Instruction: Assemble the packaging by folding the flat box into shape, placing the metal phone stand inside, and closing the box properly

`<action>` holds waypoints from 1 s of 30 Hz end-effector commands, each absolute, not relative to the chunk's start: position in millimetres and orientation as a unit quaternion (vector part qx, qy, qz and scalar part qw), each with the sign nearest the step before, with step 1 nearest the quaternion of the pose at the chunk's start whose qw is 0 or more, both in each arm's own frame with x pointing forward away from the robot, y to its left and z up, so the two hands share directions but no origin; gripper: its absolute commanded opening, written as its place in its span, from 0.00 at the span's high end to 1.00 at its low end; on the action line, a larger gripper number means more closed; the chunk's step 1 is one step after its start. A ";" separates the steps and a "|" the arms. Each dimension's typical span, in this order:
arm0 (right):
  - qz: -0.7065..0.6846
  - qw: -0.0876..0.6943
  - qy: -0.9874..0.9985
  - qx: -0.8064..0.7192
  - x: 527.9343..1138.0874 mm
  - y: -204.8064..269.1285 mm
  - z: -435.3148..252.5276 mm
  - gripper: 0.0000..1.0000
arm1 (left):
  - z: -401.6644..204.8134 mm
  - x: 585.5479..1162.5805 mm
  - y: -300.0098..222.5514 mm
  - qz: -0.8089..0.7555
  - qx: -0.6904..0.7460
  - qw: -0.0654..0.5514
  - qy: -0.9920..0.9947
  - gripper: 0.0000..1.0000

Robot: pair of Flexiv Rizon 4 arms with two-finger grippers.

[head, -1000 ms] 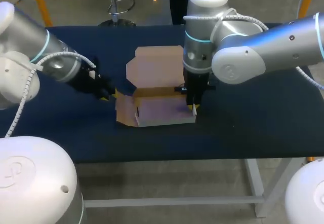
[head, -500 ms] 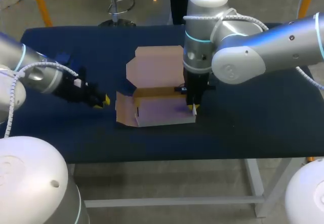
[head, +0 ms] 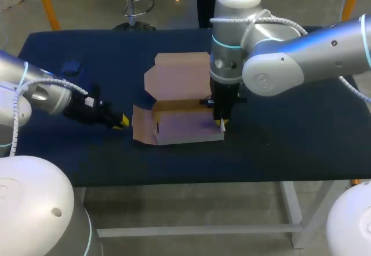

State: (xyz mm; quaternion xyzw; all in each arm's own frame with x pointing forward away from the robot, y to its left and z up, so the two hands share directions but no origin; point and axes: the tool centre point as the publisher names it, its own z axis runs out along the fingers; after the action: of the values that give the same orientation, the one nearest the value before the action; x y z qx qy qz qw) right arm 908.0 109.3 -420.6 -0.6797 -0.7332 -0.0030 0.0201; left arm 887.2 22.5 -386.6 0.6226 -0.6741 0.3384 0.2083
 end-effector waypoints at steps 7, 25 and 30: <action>-0.001 0.021 -0.734 -0.679 909.1 110.3 -420.7 1.00 | -399.9 890.8 15.3 0.341 0.619 0.230 -0.669 0.74; -0.001 0.021 -0.734 -0.679 909.1 110.3 -420.7 1.00 | -390.6 895.9 -10.6 0.376 0.600 0.267 -0.654 0.69; -0.001 0.021 -0.734 -0.679 909.1 110.3 -420.7 1.00 | -383.1 898.1 -19.1 0.382 0.594 0.270 -0.654 0.70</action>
State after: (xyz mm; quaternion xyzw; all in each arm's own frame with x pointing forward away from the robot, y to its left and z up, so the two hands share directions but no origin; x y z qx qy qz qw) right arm 908.0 109.3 -420.6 -0.6797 -0.7332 -0.0030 0.0201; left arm 896.2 -17.0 -384.9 0.5947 -0.6531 0.3833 0.2697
